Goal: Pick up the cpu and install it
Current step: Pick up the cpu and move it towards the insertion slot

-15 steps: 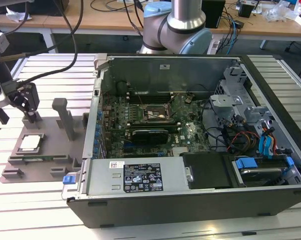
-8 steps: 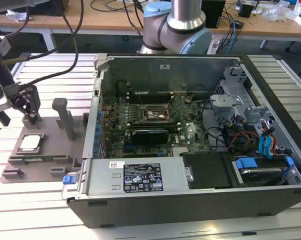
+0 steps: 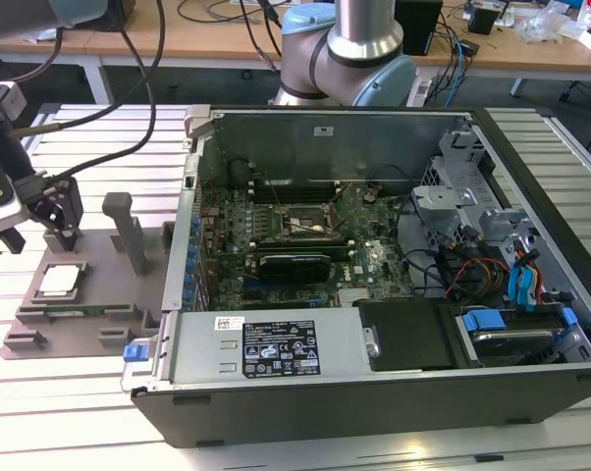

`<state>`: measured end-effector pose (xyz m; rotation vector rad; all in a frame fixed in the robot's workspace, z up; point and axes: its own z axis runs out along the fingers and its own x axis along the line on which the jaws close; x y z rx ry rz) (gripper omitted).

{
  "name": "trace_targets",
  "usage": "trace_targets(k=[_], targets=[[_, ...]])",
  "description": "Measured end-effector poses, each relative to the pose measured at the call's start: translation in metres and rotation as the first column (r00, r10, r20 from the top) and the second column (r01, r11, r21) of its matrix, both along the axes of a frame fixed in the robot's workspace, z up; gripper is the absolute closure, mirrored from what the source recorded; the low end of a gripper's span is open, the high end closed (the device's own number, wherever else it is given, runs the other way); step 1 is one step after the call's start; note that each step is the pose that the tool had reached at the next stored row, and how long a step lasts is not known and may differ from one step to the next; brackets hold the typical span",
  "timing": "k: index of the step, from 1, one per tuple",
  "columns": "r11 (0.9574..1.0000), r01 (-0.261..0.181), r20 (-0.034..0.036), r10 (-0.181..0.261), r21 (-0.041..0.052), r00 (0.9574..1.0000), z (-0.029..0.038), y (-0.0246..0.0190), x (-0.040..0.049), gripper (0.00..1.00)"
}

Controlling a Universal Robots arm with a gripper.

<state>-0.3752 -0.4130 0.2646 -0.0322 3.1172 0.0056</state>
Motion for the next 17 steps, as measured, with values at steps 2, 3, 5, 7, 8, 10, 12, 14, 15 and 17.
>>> trace_targets(k=[2,3,5,7,8,10,12,14,15,17], targets=[[1.0,0.0,0.0,0.0,0.0,1.0,-0.0022,0.0,0.0,0.34],[1.0,0.0,0.0,0.0,0.0,1.0,-0.0029,0.0,0.0,0.34],[1.0,0.0,0.0,0.0,0.0,1.0,-0.0046,0.0,0.0,0.34],[1.0,0.0,0.0,0.0,0.0,1.0,-0.0071,0.0,0.0,0.34],[1.0,0.0,0.0,0.0,0.0,1.0,-0.0083,0.0,0.0,0.34],[1.0,0.0,0.0,0.0,0.0,1.0,-0.0111,0.0,0.0,0.34],[1.0,0.0,0.0,0.0,0.0,1.0,-0.0136,0.0,0.0,0.34],[1.0,0.0,0.0001,0.0,0.0,1.0,-0.0152,0.0,0.0,0.34],[1.0,0.0,0.0,0.0,0.0,1.0,-0.0158,0.0,0.0,0.34],[1.0,0.0,0.0,0.0,0.0,1.0,-0.0171,0.0,0.0,0.34]])
